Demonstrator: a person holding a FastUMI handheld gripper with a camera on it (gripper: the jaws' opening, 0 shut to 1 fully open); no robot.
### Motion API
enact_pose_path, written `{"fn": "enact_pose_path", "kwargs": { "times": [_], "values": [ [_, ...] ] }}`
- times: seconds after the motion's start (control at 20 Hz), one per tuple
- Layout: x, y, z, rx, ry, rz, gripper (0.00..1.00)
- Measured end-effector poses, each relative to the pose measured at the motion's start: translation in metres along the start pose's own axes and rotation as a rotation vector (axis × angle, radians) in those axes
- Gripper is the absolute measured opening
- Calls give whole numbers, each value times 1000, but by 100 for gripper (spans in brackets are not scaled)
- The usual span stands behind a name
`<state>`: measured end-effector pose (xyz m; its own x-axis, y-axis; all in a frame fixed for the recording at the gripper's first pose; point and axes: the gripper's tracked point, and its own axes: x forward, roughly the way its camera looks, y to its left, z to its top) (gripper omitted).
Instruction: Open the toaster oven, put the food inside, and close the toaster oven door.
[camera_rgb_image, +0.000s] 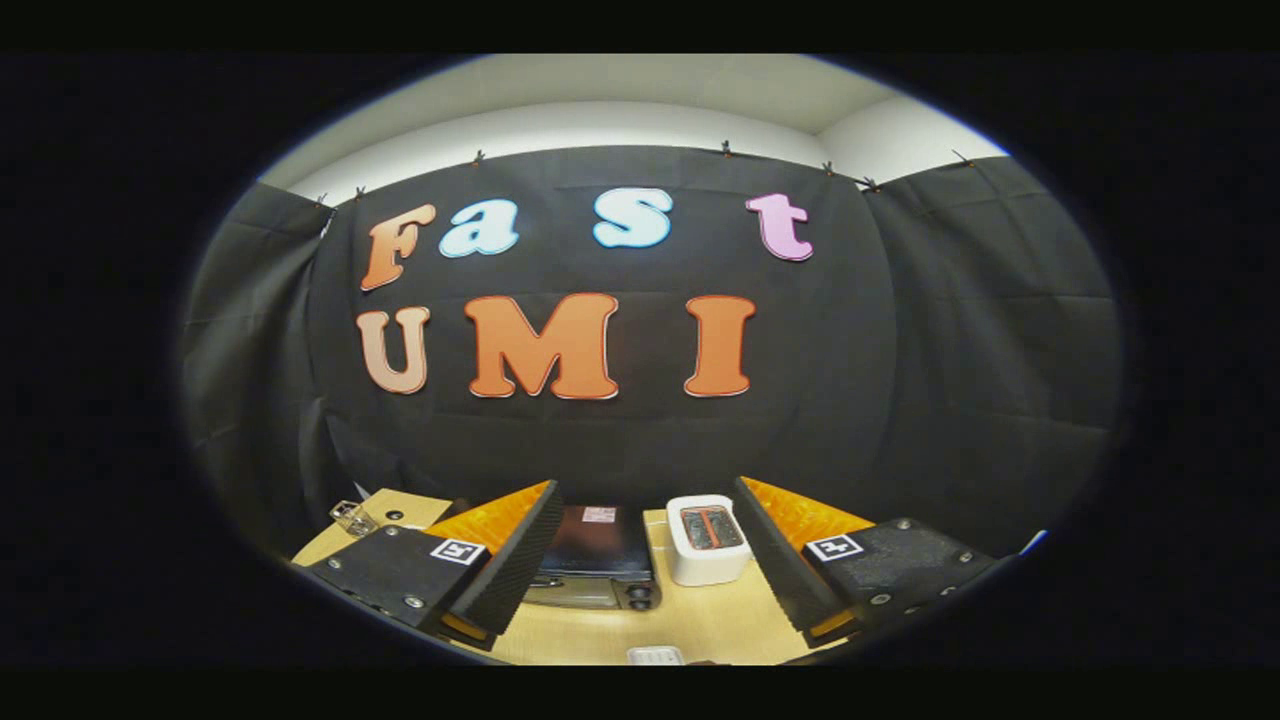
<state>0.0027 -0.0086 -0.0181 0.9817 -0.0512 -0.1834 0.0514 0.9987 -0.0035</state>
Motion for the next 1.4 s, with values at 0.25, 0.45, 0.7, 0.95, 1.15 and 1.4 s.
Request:
{"fn": "enact_pose_path", "kwargs": {
  "times": [0.25,0.45,0.7,0.95,1.15,1.4],
  "values": [
    [3,-16,3,0,-13,33,100],
    [2,-26,7,-17,-32,55,100],
    [8,-32,14,-4,-60,79,100],
    [14,-39,5,-3,-55,92,100],
    [20,-49,2,-14,-60,70,100],
    [24,-57,2,8,-69,58,100]
  ]
}}
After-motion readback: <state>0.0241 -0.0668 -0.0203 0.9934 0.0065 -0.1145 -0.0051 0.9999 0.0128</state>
